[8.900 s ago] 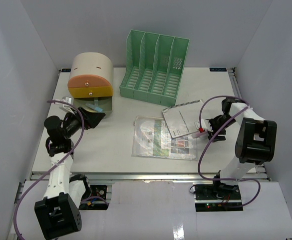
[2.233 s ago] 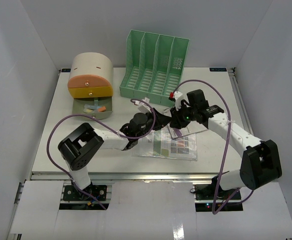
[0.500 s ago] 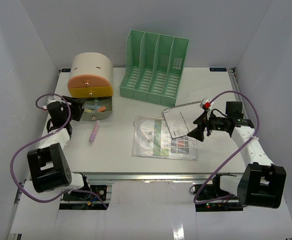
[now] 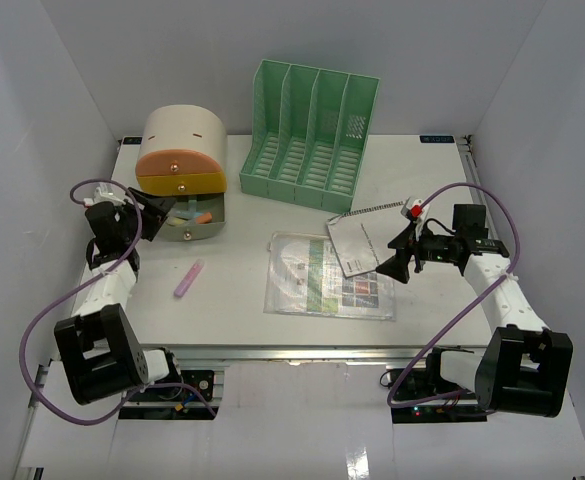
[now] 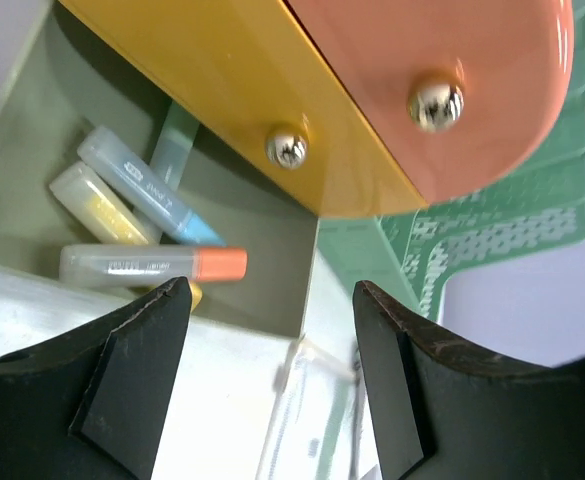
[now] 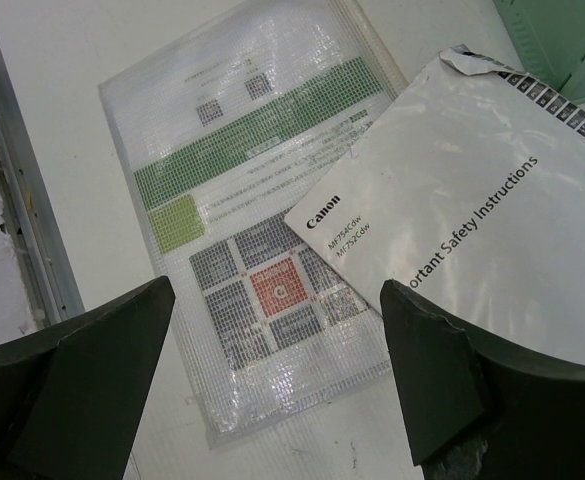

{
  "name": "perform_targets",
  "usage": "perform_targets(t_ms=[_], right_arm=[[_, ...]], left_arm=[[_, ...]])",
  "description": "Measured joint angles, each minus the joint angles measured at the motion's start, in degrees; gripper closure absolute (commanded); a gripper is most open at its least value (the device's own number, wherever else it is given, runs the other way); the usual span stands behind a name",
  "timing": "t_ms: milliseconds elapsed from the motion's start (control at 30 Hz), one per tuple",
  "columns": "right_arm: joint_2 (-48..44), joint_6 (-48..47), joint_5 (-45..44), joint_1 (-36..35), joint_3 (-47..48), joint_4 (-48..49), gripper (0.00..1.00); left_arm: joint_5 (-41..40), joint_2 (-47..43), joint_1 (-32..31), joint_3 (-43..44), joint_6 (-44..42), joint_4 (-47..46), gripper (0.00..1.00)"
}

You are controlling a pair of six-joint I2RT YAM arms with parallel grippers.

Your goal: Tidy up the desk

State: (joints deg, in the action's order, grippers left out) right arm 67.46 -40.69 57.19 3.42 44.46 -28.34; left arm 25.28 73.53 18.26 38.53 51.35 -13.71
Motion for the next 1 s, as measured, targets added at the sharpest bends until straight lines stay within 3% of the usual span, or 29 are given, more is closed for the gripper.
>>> perform_targets(t_ms=[300,567,767,1000], right_arm=[[-0.02,0.0,0.0,0.14,-0.29,0.02,0.1],[-0.02,0.18,0.02,0.55,-0.29,0.09,0.1],[-0.11,0.24,0.39,1.18,-0.29,0.1,0.1],[-0.93,0.35,1.21,1.59,-0.29,0.12,0.1]], left_arm=[[2.33,-9.37,-1.57,0.32,-22.1,16.24,0.27],[-1.75,-13.72,-15.38,-3.36,-49.26,25.08,0.2],[-5.25,-8.04,-16.54,-3.32,-60.26,28.29,0.27],[-12.54,0.39,-21.48,-2.92,-65.84,31.14,0.38]])
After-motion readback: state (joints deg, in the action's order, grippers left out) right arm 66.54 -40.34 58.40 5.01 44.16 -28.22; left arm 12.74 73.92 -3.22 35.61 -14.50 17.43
